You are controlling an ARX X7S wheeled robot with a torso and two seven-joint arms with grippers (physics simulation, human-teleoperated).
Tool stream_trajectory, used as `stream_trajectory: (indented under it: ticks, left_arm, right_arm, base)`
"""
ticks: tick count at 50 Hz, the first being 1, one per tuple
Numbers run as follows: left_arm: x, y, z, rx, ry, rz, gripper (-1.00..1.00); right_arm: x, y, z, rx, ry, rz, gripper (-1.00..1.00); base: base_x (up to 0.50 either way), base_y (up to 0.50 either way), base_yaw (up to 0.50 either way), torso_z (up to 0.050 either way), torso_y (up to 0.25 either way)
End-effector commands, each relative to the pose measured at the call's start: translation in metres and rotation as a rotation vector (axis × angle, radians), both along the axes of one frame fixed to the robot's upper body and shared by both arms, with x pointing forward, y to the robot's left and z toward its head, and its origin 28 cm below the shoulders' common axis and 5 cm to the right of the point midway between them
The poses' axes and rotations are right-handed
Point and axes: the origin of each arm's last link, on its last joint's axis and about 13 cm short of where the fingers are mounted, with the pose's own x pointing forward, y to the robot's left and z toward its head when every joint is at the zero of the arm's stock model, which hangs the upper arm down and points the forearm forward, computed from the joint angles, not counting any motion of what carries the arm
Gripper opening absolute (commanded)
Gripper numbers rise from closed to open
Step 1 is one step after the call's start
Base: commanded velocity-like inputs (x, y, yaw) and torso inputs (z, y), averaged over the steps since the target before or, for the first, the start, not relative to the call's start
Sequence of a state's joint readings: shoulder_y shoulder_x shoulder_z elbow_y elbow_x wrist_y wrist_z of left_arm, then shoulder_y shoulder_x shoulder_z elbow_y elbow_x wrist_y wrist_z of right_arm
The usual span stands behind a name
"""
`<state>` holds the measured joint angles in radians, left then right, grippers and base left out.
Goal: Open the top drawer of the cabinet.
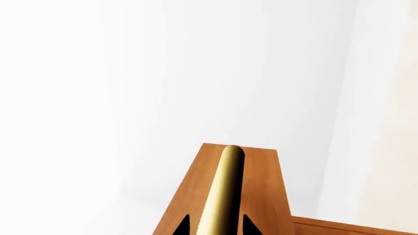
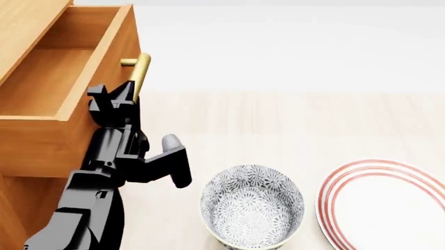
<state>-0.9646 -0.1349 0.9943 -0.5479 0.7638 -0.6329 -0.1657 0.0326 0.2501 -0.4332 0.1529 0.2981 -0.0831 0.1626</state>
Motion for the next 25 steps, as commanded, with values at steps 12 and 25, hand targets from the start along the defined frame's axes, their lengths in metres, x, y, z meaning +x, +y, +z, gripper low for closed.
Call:
stream_trajectory:
  ticks: [12,25]
  left_arm:
    - [-0.022,-0.054,0.003,0.035,-0.054,-0.180,-1.00]
    - [-0.045,-0.063,0.024,-0.270,-0.019,-0.268,1.00]
  right_arm:
    - [0.000,0.000,-0.002,0.000,0.006,0.012,1.00]
    - [-0.001,0.001,-0.006,-0.001,0.021,0.023,1.00]
  base:
    - [-0.01,0.00,0.00,0.000,0.001]
    - [0.00,0.00,0.00,0.000,0.001]
